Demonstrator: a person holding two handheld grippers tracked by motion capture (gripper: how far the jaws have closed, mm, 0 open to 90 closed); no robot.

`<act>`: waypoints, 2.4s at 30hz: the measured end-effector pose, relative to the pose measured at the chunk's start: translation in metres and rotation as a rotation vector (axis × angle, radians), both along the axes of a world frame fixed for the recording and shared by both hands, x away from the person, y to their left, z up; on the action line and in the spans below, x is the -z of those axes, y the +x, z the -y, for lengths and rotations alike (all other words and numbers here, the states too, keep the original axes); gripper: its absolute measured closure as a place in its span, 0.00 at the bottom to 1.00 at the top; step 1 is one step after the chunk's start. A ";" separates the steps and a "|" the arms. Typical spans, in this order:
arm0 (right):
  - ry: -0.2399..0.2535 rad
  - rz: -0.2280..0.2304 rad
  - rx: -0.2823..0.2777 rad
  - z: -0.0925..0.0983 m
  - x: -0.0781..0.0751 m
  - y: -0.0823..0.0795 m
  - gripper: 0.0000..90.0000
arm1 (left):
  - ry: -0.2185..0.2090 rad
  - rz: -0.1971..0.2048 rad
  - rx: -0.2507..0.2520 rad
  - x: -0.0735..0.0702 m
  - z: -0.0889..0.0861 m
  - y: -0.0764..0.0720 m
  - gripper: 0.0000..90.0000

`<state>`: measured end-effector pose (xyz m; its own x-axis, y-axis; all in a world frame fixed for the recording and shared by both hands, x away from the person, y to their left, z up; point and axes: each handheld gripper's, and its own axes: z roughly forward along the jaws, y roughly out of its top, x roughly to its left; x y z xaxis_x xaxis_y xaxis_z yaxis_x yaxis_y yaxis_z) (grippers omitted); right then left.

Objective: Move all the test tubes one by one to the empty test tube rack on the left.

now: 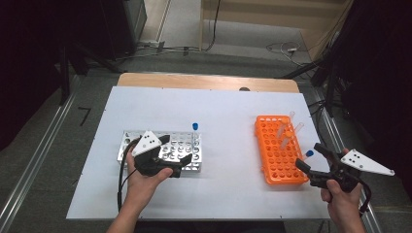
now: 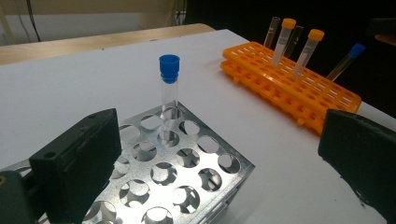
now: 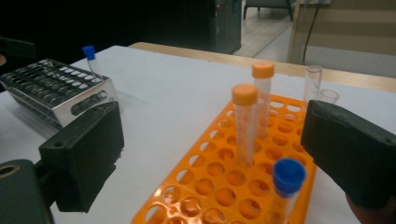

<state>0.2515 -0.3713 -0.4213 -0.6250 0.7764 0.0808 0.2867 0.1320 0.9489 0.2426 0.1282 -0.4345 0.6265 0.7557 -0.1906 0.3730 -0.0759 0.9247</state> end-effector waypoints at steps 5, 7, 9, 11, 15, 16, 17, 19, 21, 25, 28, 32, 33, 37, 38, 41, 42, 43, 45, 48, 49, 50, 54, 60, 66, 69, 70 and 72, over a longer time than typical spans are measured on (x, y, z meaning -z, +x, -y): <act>0.026 -0.060 0.026 0.011 0.014 0.010 0.08 | -0.001 0.002 0.007 0.000 0.000 0.000 0.00; 0.022 -0.067 0.035 0.011 0.018 0.011 0.11 | -0.003 0.001 0.009 0.001 0.000 0.000 0.00; 0.016 -0.084 0.038 0.013 0.025 0.014 0.14 | -0.004 -0.001 0.010 0.002 0.001 0.000 0.00; 0.000 -0.110 0.042 0.013 0.032 0.017 0.18 | -0.002 -0.005 0.013 0.002 0.001 0.000 0.00; -0.020 -0.146 0.044 0.013 0.044 0.022 0.26 | 0.001 -0.009 0.015 0.003 0.003 0.000 0.00; -0.023 -0.153 0.045 0.013 0.047 0.023 0.30 | 0.001 -0.008 0.016 0.003 0.003 0.000 0.00; -0.025 -0.157 0.043 0.013 0.049 0.023 0.36 | 0.001 -0.008 0.016 0.003 0.003 0.000 0.00; -0.027 -0.171 0.032 0.014 0.055 0.024 0.45 | 0.000 -0.008 0.016 0.002 0.003 0.000 0.00; -0.032 -0.168 0.031 0.014 0.056 0.024 0.47 | -0.006 -0.008 0.014 0.002 0.003 0.000 0.00; -0.048 -0.175 0.049 0.016 0.060 0.025 0.55 | -0.006 -0.007 0.010 0.002 0.002 0.000 0.00; -0.056 -0.176 0.067 0.016 0.062 0.025 0.61 | -0.003 -0.009 0.010 0.002 0.002 0.000 0.00; -0.081 -0.172 0.093 0.014 0.065 0.027 0.69 | -0.003 -0.009 0.009 0.003 0.003 0.000 0.00; -0.086 -0.170 0.103 0.014 0.066 0.028 0.73 | -0.003 -0.009 0.009 0.003 0.003 0.000 0.00; -0.106 -0.155 0.145 0.012 0.066 0.029 0.83 | 0.008 -0.008 0.003 0.004 0.005 0.000 0.00; -0.106 -0.155 0.145 0.012 0.066 0.029 0.83 | 0.012 -0.005 -0.001 0.004 0.006 0.000 0.00; -0.097 -0.165 0.167 0.013 0.065 0.029 0.83 | 0.032 0.001 -0.003 0.004 0.010 -0.001 0.01; -0.098 -0.156 0.167 0.014 0.064 0.029 0.83 | 0.028 0.000 -0.003 0.004 0.011 -0.001 0.01; -0.094 -0.150 0.170 0.014 0.063 0.028 0.83 | 0.028 0.000 -0.005 0.004 0.012 -0.001 0.02; -0.089 -0.140 0.179 0.014 0.059 0.027 0.84 | 0.028 -0.002 0.000 0.004 0.012 -0.001 0.02; -0.084 -0.121 0.192 0.013 0.053 0.025 0.84 | 0.032 -0.005 0.011 0.004 0.013 -0.001 0.02; -0.081 -0.116 0.199 0.013 0.051 0.024 0.84 | 0.029 -0.007 0.014 0.004 0.013 -0.001 0.02; -0.077 -0.107 0.203 0.012 0.048 0.023 0.84 | 0.027 -0.008 0.016 0.004 0.013 -0.001 0.02; -0.064 -0.084 0.202 0.010 0.040 0.018 0.84 | 0.016 -0.008 0.023 0.004 0.014 -0.002 0.02; -0.061 -0.064 0.149 -0.007 0.031 0.011 0.84 | 0.015 -0.006 0.036 0.003 0.017 -0.002 0.02; -0.058 -0.059 0.100 -0.022 0.027 0.006 0.84 | 0.014 -0.007 0.049 0.003 0.021 -0.003 0.02; -0.061 -0.061 0.065 -0.033 0.027 0.003 0.84 | 0.010 -0.006 0.059 0.002 0.024 -0.004 0.02; -0.061 -0.065 0.041 -0.040 0.027 0.001 0.84 | 0.012 -0.007 0.062 0.002 0.025 -0.004 0.02; -0.065 -0.068 0.014 -0.049 0.027 -0.001 0.84 | 0.008 -0.006 0.070 0.002 0.028 -0.004 0.02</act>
